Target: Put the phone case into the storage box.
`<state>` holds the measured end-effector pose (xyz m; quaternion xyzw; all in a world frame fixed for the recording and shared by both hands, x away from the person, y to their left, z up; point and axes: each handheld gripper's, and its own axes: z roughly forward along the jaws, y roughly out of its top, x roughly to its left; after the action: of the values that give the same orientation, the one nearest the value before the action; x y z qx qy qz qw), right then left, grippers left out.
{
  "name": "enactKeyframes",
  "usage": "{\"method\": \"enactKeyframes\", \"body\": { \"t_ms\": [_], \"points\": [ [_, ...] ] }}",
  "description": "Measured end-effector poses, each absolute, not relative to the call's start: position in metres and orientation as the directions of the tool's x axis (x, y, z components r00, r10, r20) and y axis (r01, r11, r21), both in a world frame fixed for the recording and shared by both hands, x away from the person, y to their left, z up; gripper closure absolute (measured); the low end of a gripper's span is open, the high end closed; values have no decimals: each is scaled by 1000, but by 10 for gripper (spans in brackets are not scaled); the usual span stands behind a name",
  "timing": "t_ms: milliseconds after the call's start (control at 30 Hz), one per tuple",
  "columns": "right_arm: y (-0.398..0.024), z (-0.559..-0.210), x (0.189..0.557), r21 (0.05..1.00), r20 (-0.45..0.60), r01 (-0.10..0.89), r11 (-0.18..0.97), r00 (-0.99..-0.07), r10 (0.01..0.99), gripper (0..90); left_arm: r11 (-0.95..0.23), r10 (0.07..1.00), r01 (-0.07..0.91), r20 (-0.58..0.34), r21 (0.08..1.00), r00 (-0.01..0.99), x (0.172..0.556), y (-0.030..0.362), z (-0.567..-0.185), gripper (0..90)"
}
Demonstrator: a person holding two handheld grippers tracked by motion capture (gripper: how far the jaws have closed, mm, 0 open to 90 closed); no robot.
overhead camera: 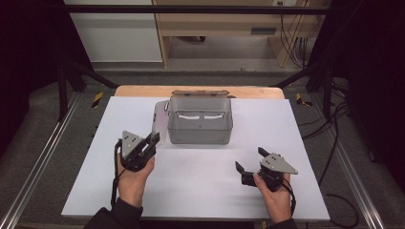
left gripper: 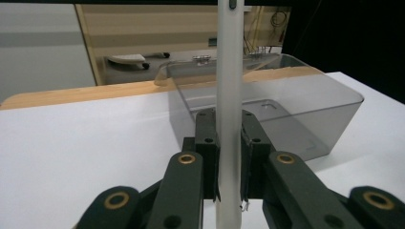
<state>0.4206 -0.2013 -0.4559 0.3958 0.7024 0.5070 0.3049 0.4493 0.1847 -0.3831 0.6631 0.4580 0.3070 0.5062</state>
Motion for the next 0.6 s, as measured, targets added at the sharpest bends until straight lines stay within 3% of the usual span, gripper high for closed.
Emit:
{"method": "enactKeyframes", "body": {
  "t_ms": [300,600],
  "points": [
    [-225,-458,410,961,-37,222,166,-493,870,42,26,902,384,-187,923,389,490,177,-358,810],
    [-230,-463,408,959,-40,225,169,-485,873,42,-39,924,396,-118,917,363,521,169,-344,810]
  ]
}}
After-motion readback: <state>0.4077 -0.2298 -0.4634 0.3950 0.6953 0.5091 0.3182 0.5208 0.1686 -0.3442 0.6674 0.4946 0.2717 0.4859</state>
